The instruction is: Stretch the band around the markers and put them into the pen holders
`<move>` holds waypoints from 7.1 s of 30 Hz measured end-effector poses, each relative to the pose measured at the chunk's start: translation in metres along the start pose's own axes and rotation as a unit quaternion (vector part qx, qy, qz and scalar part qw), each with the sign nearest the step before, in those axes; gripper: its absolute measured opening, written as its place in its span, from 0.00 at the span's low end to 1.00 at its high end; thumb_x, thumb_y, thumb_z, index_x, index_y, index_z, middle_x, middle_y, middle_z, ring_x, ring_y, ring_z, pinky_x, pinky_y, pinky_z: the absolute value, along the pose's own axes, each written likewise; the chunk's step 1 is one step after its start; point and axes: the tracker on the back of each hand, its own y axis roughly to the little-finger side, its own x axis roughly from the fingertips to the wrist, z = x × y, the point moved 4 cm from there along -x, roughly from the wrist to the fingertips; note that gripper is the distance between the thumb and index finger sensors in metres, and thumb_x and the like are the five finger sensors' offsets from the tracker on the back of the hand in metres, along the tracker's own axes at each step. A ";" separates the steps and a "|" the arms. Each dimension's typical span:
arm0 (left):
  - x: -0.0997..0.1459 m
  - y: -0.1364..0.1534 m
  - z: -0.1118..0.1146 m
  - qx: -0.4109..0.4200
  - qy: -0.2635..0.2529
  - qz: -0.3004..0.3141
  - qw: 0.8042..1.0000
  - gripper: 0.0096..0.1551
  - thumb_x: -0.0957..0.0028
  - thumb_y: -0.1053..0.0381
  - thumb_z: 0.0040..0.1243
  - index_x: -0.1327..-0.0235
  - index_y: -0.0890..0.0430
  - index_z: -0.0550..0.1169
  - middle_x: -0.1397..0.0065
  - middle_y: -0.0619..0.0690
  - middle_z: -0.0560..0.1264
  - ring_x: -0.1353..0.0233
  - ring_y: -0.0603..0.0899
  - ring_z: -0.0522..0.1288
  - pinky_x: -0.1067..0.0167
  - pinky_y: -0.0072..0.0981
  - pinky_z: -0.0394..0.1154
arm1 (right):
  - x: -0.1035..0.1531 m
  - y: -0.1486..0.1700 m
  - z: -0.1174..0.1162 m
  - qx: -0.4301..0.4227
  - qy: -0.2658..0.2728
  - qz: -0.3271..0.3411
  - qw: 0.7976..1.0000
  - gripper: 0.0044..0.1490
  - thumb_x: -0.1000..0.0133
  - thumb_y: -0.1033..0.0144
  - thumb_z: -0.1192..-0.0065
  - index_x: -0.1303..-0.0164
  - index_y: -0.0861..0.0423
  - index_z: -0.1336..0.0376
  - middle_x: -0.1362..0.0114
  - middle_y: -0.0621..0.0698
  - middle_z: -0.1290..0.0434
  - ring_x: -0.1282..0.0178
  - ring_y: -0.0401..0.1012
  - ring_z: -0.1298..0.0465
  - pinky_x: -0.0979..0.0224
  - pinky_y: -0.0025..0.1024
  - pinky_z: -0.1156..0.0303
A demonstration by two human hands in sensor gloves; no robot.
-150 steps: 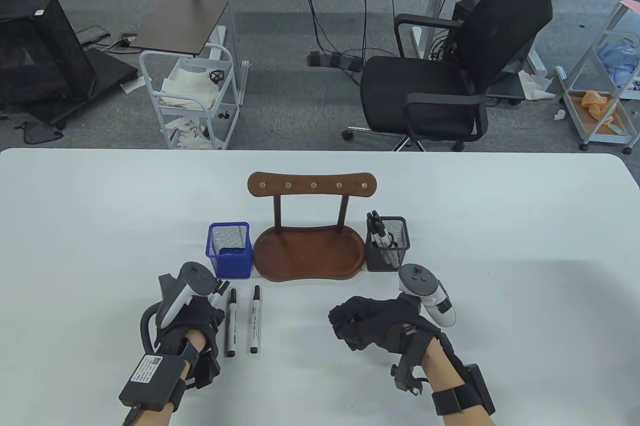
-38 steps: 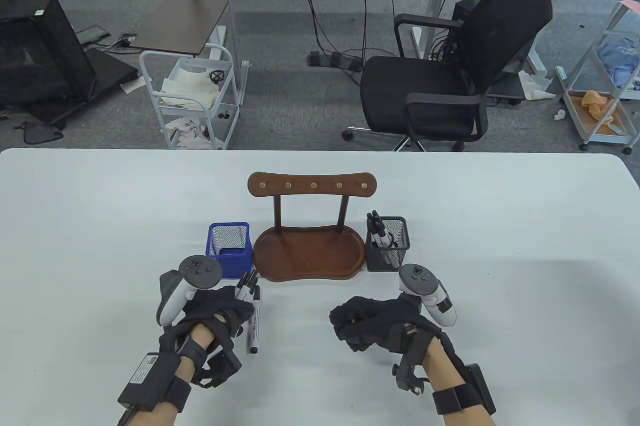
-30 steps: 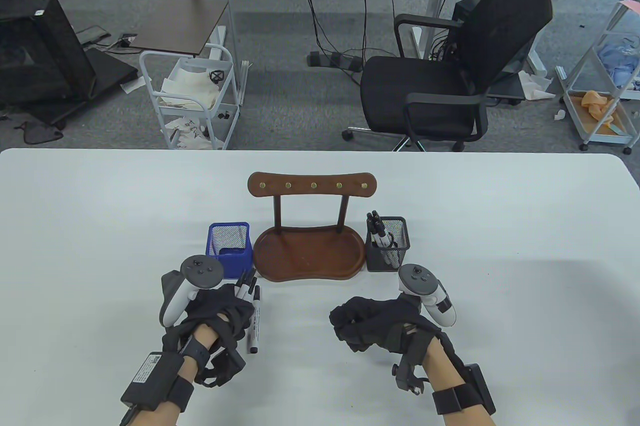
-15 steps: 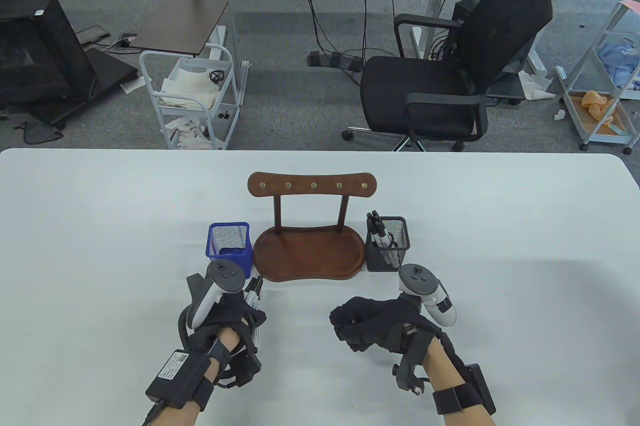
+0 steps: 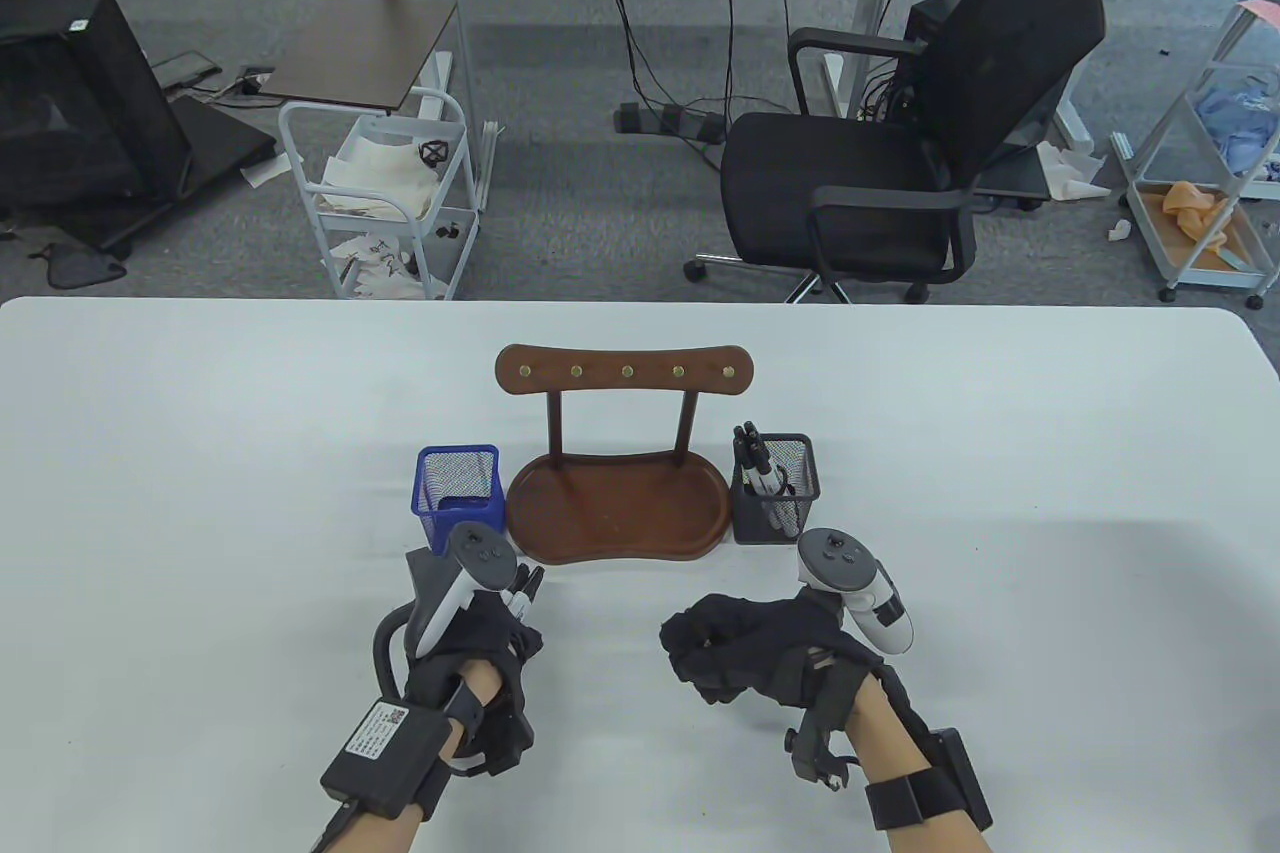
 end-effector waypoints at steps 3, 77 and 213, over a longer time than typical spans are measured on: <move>0.000 0.000 0.001 0.007 0.007 0.003 1.000 0.33 0.45 0.49 0.75 0.36 0.66 0.74 0.41 0.64 0.76 0.52 0.56 0.84 0.52 0.53 0.83 | 0.000 0.000 0.000 0.000 0.001 0.000 1.000 0.29 0.45 0.63 0.23 0.33 0.47 0.32 0.30 0.55 0.23 0.42 0.52 0.21 0.33 0.59 0.30; 0.044 -0.144 0.032 -0.135 0.343 0.323 0.872 0.28 0.41 0.52 0.67 0.36 0.63 0.69 0.43 0.60 0.83 0.50 0.62 0.88 0.49 0.59 0.83 | 0.006 -0.010 0.007 0.147 0.104 -0.038 0.983 0.40 0.50 0.64 0.14 0.30 0.43 0.36 0.22 0.53 0.33 0.33 0.56 0.28 0.29 0.61 0.34; 0.057 -0.039 -0.072 0.325 -0.036 0.342 0.881 0.29 0.33 0.45 0.54 0.26 0.53 0.58 0.26 0.55 0.70 0.31 0.60 0.78 0.31 0.64 0.73 | 0.025 -0.035 0.008 0.262 0.321 0.087 0.906 0.31 0.50 0.53 0.20 0.36 0.46 0.27 0.22 0.48 0.24 0.23 0.50 0.26 0.22 0.60 0.35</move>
